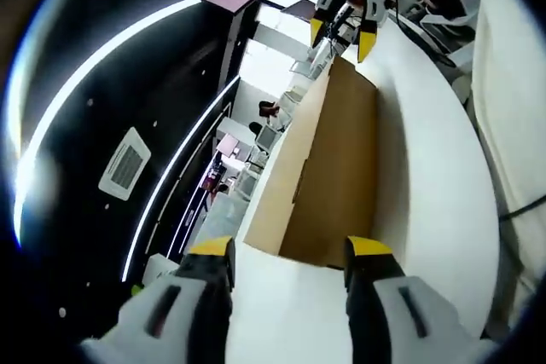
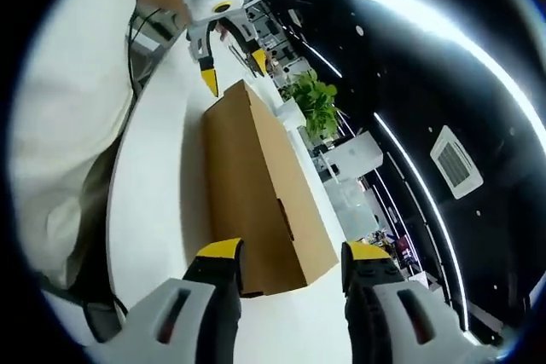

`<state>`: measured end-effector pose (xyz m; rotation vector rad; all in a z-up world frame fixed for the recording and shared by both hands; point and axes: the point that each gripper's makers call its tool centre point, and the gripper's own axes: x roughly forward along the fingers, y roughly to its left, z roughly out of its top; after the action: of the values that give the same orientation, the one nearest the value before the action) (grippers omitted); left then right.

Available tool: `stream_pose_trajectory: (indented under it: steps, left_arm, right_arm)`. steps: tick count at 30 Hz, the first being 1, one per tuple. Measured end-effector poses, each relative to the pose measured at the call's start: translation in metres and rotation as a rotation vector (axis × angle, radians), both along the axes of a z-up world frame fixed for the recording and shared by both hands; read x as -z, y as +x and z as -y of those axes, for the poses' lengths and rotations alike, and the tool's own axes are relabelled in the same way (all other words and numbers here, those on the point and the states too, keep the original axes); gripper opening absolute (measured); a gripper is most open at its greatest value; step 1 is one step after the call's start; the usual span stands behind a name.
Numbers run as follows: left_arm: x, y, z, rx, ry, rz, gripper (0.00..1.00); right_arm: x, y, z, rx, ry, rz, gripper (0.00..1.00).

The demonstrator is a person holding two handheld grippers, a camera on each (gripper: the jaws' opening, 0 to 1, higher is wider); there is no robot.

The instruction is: Operate the shoe box by opening the lid, removing the specified soft item, and placing it in the target area until the item is outside and the box remains undamaged.

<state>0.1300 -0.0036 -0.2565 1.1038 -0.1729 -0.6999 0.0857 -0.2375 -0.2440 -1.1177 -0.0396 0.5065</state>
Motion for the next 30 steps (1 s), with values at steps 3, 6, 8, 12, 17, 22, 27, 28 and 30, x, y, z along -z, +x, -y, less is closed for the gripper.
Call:
stream_pose_trajectory:
  steps: [3,6,8,12,17,22,27,28,30]
  left_arm:
    - [0.004,0.001,-0.001,-0.004,0.009,-0.009,0.52]
    - [0.004,0.003,-0.001,-0.012,0.008,-0.007,0.52]
    - [0.003,0.002,0.001,-0.004,0.001,-0.006,0.52]
    - [0.004,0.003,0.006,0.010,0.023,0.015,0.48]
    - [0.004,0.006,0.008,0.004,0.016,0.012,0.48]
    - [0.006,0.007,0.008,0.007,0.019,0.009,0.47]
    - [0.005,0.010,0.008,-0.001,0.004,0.011,0.46]
    - [0.005,0.010,0.008,0.001,0.006,0.009,0.45]
    - [0.005,0.009,0.009,0.005,0.006,0.012,0.44]
  right_arm:
    - [0.001,0.000,0.000,0.002,0.005,-0.004,0.46]
    - [0.001,0.001,0.003,0.013,-0.006,0.000,0.45]
    - [0.002,0.000,0.003,0.011,-0.007,-0.001,0.45]
    - [0.008,0.002,0.001,0.002,0.004,-0.013,0.44]
    - [0.020,0.004,-0.006,-0.006,-0.022,-0.027,0.43]
    - [0.022,0.011,-0.005,0.018,-0.048,-0.009,0.42]
    - [0.019,0.013,-0.002,0.031,-0.056,0.008,0.38]
    - [0.019,0.013,-0.003,0.030,-0.056,0.007,0.38]
    - [0.020,0.012,-0.004,0.025,-0.064,0.000,0.38]
